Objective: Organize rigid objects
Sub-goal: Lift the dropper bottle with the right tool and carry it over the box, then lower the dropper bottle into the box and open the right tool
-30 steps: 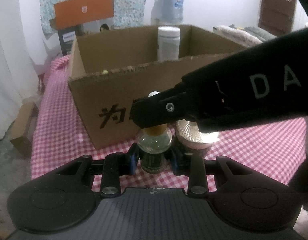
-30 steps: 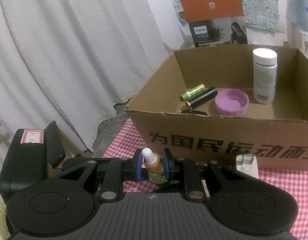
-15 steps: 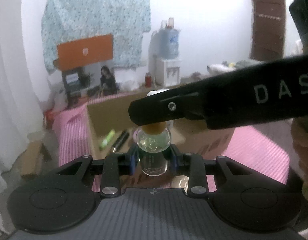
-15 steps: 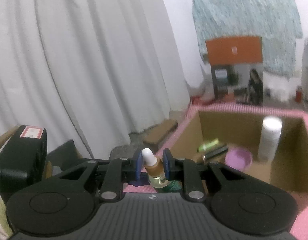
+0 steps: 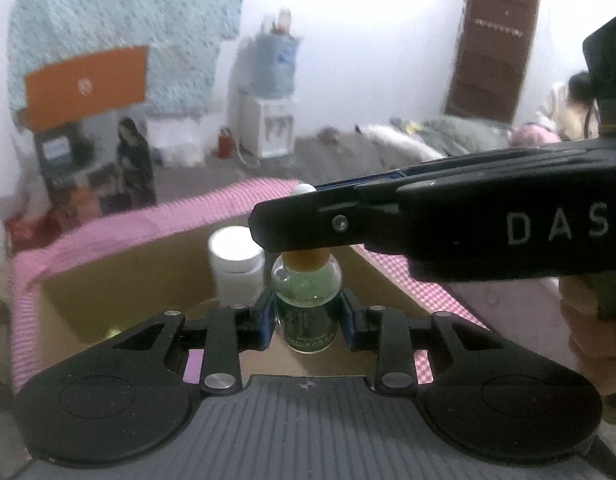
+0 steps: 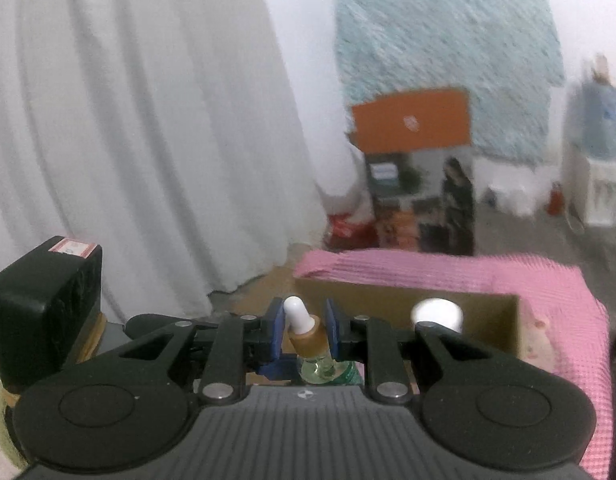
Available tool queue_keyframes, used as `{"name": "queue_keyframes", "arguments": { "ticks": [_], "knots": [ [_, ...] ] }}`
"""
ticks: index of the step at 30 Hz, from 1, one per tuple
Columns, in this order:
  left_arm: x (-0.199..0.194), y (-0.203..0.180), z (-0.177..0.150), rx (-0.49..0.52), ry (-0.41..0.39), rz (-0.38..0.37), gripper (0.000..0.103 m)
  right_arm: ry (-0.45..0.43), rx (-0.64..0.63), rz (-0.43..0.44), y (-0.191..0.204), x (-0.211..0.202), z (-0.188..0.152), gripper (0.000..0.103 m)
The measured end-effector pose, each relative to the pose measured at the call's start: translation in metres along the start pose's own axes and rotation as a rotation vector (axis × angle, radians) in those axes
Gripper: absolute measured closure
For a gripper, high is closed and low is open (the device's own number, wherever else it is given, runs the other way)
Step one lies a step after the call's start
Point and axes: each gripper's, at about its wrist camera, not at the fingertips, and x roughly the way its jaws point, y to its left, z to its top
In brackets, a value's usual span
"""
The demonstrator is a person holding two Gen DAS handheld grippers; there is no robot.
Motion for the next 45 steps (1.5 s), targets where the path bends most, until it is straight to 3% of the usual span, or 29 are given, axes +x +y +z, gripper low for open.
{"name": "queue_keyframes", "arguments": {
  "ticks": [8, 14, 23, 34, 37, 41, 44, 45],
  "knots": [
    [0.079, 0.001, 0.013, 0.009, 0.155, -0.02, 0.071, 0.09, 0.108, -0.062, -0.08, 0.039, -0.009, 0.079],
    [0.106, 0.0, 0.013, 0.006, 0.223, -0.021, 0.071, 0.14, 0.139, -0.086, -0.116, 0.064, -0.021, 0.079],
    [0.129, -0.006, 0.014, 0.022, 0.296, -0.018, 0.071, 0.176, 0.124, -0.109, -0.133, 0.078, -0.032, 0.079],
    [0.128, -0.015, 0.017, 0.062, 0.285, -0.002, 0.064, 0.177, 0.102, -0.123, -0.132, 0.078, -0.035, 0.079],
    [0.123, -0.019, 0.018, 0.073, 0.276, 0.006, 0.055, 0.168, 0.11, -0.129, -0.13, 0.072, -0.034, 0.079],
    [0.103, -0.021, 0.02, 0.085, 0.238, 0.012, 0.033, 0.133, 0.127, -0.128, -0.127, 0.059, -0.029, 0.077],
    [0.079, -0.023, 0.021, 0.087, 0.191, 0.0, 0.025, 0.097, 0.135, -0.128, -0.12, 0.042, -0.025, 0.076],
    [0.071, -0.024, 0.022, 0.089, 0.173, 0.001, 0.02, 0.084, 0.137, -0.127, -0.116, 0.036, -0.024, 0.072]
  ]
}}
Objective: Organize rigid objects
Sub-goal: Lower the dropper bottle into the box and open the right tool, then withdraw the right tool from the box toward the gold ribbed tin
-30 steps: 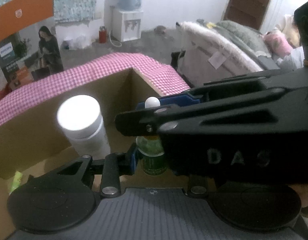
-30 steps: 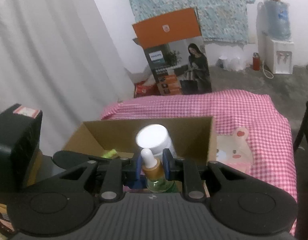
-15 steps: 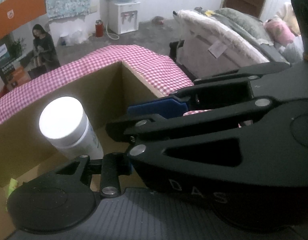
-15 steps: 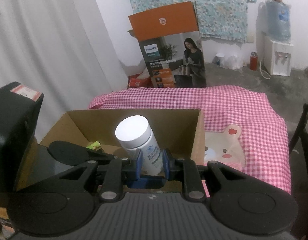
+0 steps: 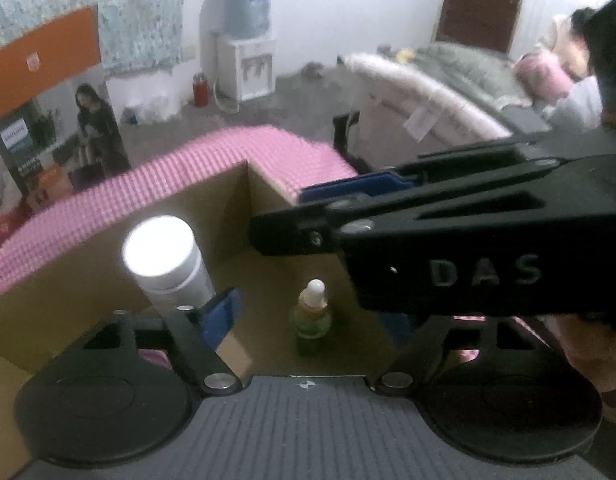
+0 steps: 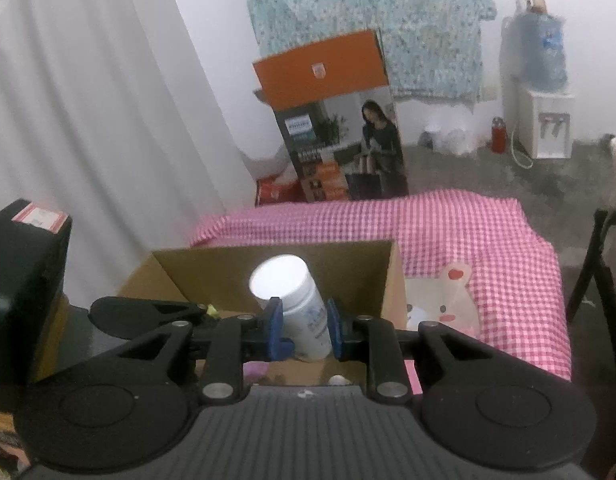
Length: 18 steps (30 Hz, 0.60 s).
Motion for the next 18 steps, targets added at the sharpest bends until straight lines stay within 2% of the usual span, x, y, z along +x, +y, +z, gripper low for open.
{"name": "queue_keyframes", "arguments": {
  "ticks": [1, 3, 11, 15, 18],
  "knots": [
    [-0.009, -0.001, -0.002, 0.003, -0.019, 0.001, 0.017, -0.01, 0.003, 0.002, 0.002, -0.006, -0.001, 0.059],
    [-0.027, -0.005, -0.007, 0.014, -0.055, 0.007, 0.011, -0.043, 0.01, 0.01, 0.009, -0.021, -0.003, 0.045],
    [-0.099, -0.007, -0.044, 0.035, -0.147, 0.056, 0.002, -0.139, 0.029, 0.05, 0.039, -0.08, -0.025, 0.045],
    [-0.122, -0.003, -0.074, 0.017, -0.146, 0.083, 0.001, -0.166, 0.066, 0.087, 0.051, -0.102, -0.045, 0.045],
    [-0.132, 0.003, -0.098, 0.007, -0.129, 0.116, 0.001, -0.152, 0.099, 0.127, 0.062, -0.109, -0.067, 0.045]
  ]
}}
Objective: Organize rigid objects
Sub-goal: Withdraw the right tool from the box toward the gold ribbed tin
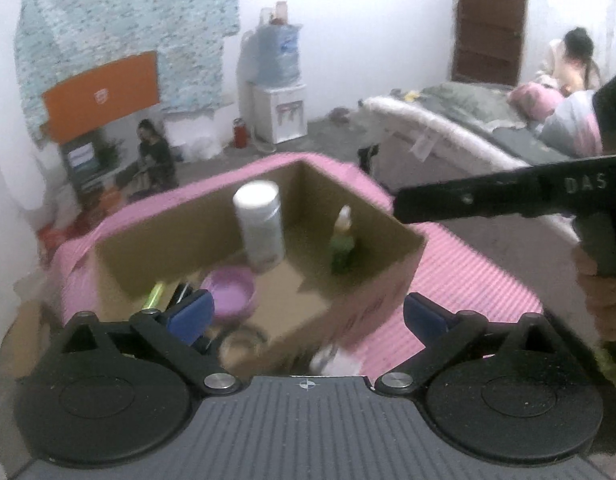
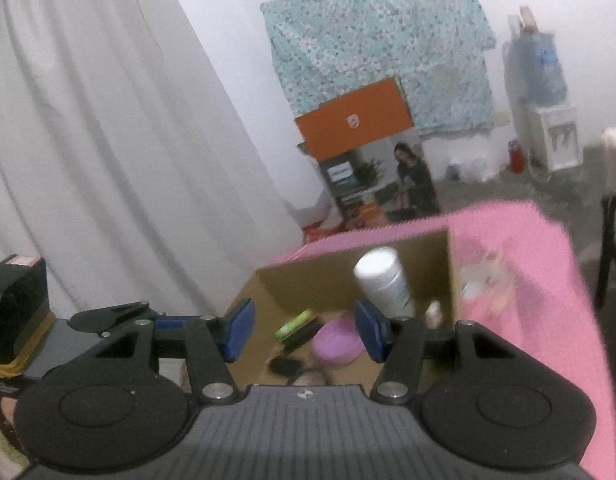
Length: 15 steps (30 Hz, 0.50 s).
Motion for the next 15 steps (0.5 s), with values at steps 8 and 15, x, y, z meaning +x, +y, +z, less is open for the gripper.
{"name": "queue_keyframes", "arguments": {
  "ticks": [8, 15],
  "knots": [
    [0.015, 0.011, -0.058, -0.058, 0.089, 0.057, 0.003, 0.152, 0.168, 0.043, 0.007, 0.024, -0.07, 0.046],
    [0.046, 0.001, -0.08, -0.021, 0.119, 0.047, 0.014, 0.261, 0.27, 0.007, 0.0, 0.057, -0.111, 0.057]
  ]
}}
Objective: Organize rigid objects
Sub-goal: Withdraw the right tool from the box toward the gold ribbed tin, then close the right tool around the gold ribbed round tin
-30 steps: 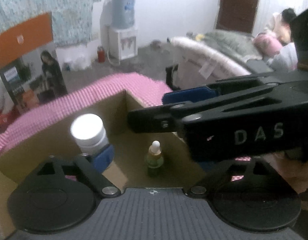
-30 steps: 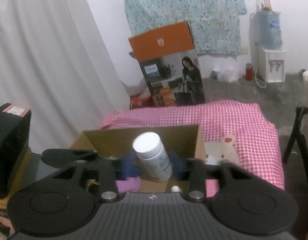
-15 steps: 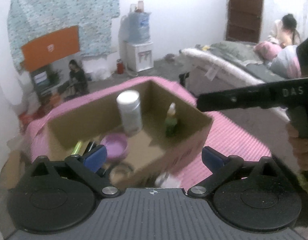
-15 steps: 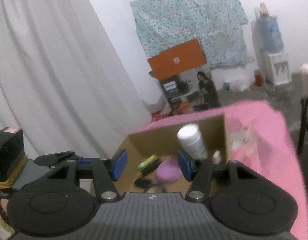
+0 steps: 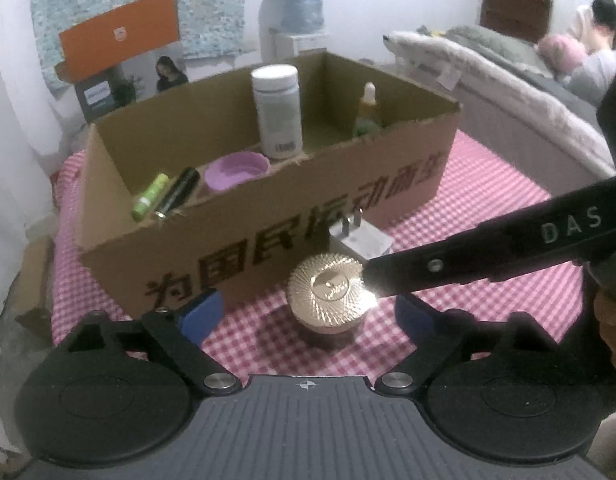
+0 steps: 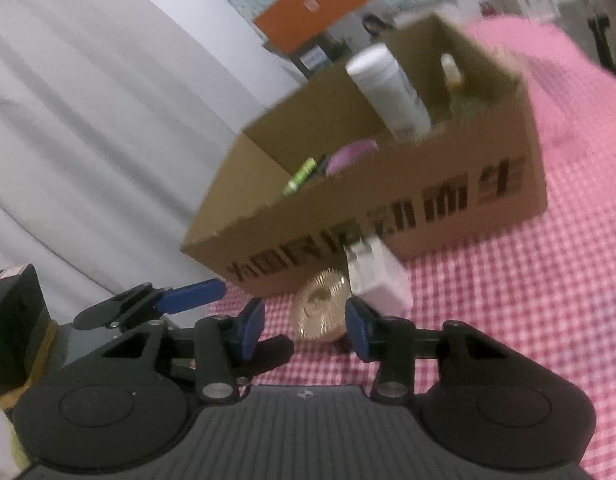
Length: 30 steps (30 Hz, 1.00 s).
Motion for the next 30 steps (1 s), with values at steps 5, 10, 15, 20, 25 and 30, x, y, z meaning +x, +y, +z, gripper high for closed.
{"name": "queue_keyframes", "arguments": {
  "ticks": [5, 10, 15, 20, 25, 30],
  "knots": [
    [0.015, -0.002, -0.005, -0.001, 0.014, -0.012, 0.028, 0.02, 0.009, -0.021, -0.003, 0.021, -0.004, 0.063],
    [0.021, -0.005, -0.006, -0.009, 0.013, -0.036, 0.044, 0.026, 0.024, -0.038, -0.007, 0.032, -0.006, 0.066],
    [0.016, -0.006, -0.011, -0.025, 0.026, -0.038, 0.046, 0.03, 0.041, -0.036, -0.011, 0.032, -0.007, 0.067],
    [0.004, -0.009, -0.021, -0.041, 0.044, -0.042, 0.046, 0.063, 0.039, -0.024, -0.008, 0.028, -0.016, 0.067],
    [0.0, -0.013, -0.025, -0.039, 0.046, -0.031, 0.046, 0.095, 0.036, -0.017, -0.004, 0.025, -0.024, 0.067],
    [0.005, -0.013, -0.021, -0.024, 0.05, -0.026, 0.043, 0.105, 0.037, -0.028, -0.005, 0.027, -0.024, 0.067]
  ]
}}
